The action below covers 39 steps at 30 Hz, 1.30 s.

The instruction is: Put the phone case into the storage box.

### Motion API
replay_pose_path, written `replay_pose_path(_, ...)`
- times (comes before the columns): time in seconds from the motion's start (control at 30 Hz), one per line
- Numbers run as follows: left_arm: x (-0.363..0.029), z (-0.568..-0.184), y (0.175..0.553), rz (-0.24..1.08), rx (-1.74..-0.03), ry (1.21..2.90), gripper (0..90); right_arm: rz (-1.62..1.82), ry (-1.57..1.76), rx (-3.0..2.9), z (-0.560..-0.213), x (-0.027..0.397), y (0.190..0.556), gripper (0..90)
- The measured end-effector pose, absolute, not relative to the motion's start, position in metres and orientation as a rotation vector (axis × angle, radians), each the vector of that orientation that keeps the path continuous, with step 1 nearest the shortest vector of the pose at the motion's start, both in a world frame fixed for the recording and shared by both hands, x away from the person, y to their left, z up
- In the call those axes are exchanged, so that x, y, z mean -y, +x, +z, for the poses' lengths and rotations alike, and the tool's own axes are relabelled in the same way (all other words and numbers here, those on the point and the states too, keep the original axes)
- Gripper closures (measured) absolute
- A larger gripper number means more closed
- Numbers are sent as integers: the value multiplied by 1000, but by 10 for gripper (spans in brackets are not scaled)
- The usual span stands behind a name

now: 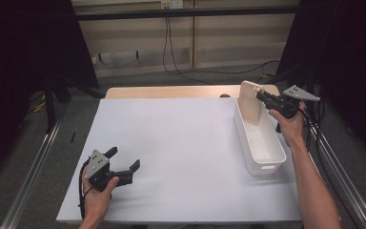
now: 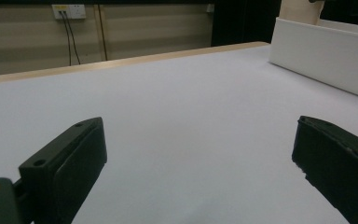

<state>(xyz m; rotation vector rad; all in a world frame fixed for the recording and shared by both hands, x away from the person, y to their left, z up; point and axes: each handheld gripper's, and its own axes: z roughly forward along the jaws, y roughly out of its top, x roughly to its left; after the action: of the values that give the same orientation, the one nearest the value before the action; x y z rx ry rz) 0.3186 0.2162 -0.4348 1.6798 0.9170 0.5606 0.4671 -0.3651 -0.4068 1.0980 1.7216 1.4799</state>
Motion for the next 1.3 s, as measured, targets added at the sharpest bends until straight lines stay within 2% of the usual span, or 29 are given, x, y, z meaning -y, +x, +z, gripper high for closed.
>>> replay_pose_path(1.3,-216,-437,322,556,-913,1707,36,1322,1147,-1713,-408,367,491,750)
